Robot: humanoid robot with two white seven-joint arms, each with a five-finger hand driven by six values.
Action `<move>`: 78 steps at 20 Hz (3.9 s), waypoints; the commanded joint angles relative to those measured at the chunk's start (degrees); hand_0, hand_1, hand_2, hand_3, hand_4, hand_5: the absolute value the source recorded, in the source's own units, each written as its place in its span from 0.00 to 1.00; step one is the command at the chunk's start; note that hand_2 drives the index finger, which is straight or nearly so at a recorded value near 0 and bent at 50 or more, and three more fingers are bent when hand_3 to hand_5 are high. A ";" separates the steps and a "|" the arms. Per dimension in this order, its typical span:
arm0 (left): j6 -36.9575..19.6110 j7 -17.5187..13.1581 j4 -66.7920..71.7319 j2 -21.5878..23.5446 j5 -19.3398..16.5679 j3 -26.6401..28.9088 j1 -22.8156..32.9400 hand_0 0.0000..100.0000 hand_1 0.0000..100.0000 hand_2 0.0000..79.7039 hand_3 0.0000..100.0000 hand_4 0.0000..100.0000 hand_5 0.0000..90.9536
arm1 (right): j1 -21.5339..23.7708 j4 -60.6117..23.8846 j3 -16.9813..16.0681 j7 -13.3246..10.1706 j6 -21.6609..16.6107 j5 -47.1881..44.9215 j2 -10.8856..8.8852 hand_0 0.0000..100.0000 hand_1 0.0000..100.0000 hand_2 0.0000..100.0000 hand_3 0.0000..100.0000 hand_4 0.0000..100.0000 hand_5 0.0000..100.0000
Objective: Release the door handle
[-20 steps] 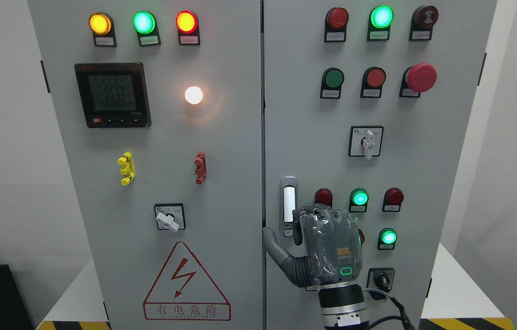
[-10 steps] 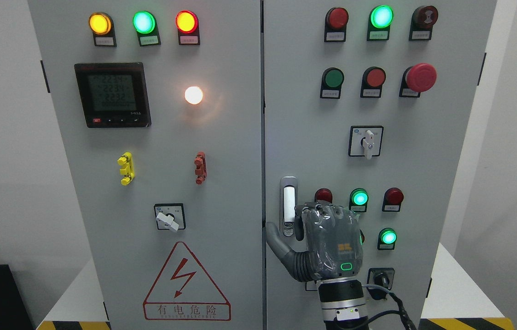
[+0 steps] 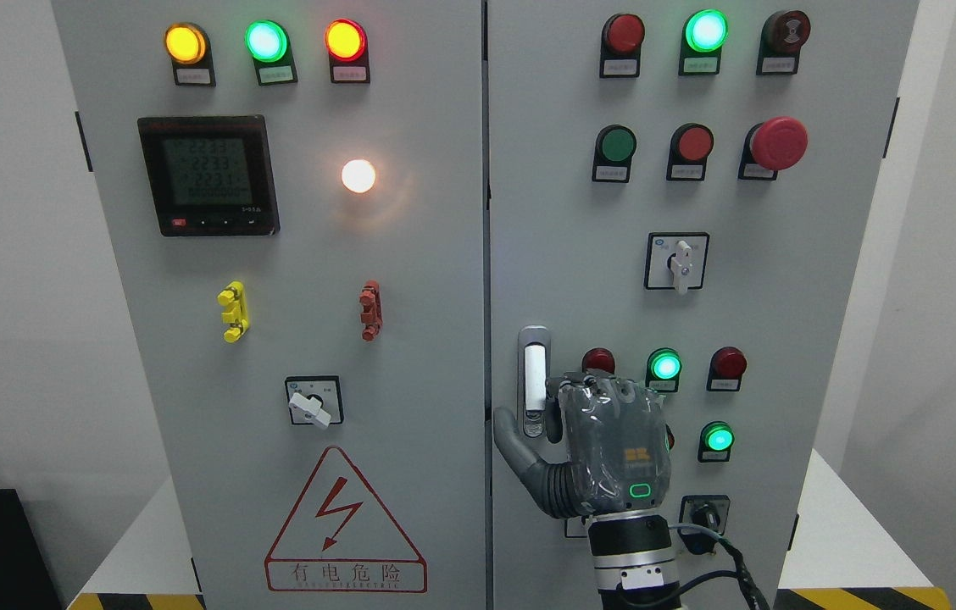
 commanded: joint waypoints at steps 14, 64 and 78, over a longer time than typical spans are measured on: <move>0.03 -0.04 1.14 0.07 0.00 -0.79 0.01 0.12 0.39 0.00 0.00 0.00 0.00 | 0.02 0.38 -0.53 -0.13 0.25 0.05 0.02 0.39 0.47 0.96 1.00 0.92 0.99; 0.03 -0.04 1.14 -0.02 0.00 -0.79 0.01 0.12 0.39 0.00 0.00 0.00 0.00 | 0.81 -1.55 -4.13 -1.18 1.30 -1.54 -0.24 0.43 0.48 0.97 1.00 0.93 0.99; 0.03 -0.04 1.14 -0.02 0.00 -0.79 0.01 0.12 0.39 0.00 0.00 0.00 0.00 | 1.51 -2.43 -4.92 -1.18 1.30 -1.54 -0.34 0.43 0.49 0.97 1.00 0.93 0.99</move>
